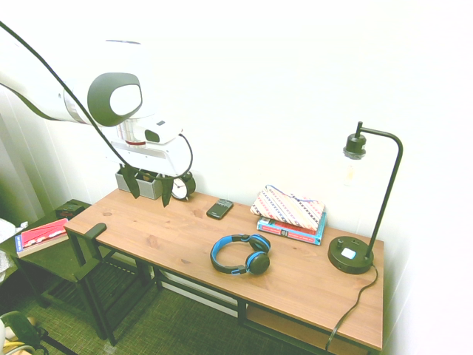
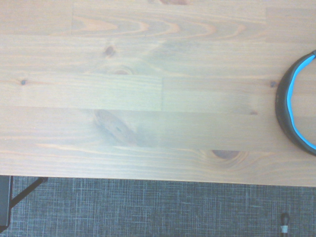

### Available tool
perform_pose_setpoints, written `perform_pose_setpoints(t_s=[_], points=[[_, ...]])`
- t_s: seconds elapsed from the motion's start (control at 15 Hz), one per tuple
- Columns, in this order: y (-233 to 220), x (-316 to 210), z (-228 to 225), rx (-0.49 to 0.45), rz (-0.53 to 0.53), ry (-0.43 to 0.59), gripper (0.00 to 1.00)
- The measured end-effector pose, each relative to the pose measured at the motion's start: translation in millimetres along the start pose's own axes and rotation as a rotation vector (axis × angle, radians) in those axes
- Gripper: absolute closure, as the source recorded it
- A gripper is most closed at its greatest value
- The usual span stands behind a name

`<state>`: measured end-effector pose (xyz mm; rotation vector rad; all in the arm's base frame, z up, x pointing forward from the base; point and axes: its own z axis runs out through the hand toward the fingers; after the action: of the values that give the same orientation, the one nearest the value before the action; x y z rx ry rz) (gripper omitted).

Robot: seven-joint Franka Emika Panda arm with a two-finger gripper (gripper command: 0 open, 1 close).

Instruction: Hang the headphone

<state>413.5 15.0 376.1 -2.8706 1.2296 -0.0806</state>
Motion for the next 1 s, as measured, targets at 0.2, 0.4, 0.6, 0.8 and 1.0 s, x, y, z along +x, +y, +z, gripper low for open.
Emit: perform_pose_setpoints(t_s=[0.2,0.4,0.6,0.8,1.0], points=[[-0.4,1.5,5.1,-0.007,0.001,0.000,0.00],[1.6,17.4,26.7,-0.020,-0.014,0.034,0.00],[9.2,41.2,61.9,-0.029,-0.039,0.075,0.00],[17.3,61.9,107.4,-0.013,-0.067,0.093,0.00],[14.5,88.9,130.8,-0.011,-0.100,0.090,0.00]])
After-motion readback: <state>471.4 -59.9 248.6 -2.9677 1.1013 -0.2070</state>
